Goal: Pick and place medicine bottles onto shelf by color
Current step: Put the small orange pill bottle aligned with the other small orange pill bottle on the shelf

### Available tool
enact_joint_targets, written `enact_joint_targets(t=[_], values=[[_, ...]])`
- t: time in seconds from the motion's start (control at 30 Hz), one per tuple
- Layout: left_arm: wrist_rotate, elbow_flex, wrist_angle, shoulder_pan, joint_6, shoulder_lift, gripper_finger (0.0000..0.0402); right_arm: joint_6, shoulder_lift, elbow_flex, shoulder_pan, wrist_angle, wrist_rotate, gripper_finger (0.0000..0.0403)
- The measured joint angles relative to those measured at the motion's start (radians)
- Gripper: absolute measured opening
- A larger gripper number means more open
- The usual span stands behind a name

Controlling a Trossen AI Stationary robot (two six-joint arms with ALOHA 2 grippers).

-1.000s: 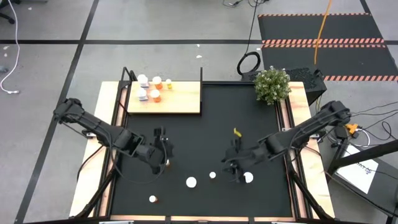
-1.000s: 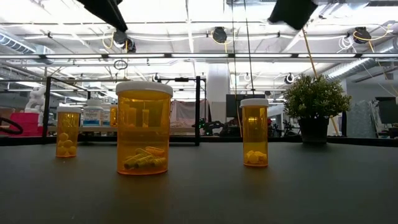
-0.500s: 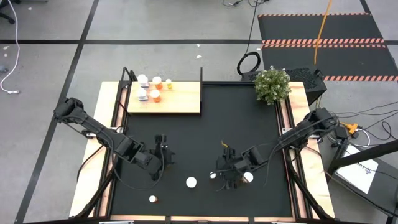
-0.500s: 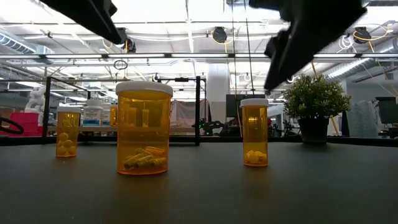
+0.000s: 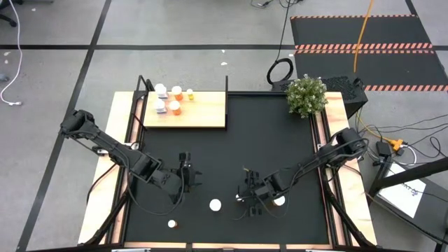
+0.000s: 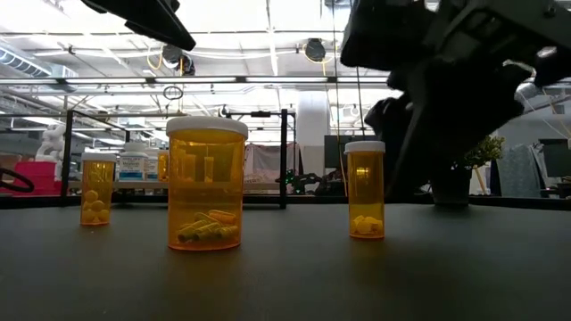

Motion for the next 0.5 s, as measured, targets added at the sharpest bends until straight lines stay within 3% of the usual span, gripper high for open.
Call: enact_joint_targets(t=[0.27,0.5], values=[[-0.015,0.000,0.000,0.000,0.001,0.000,0.0163,0.019,0.006,-0.111,0.000,0.223,-0.003,0.0235],[-0.016,0.000,0.004,0.003,0.005,0.000,0.0164,-0.009,0.006,-0.209,0.000,0.399,-0.005,0.0200]])
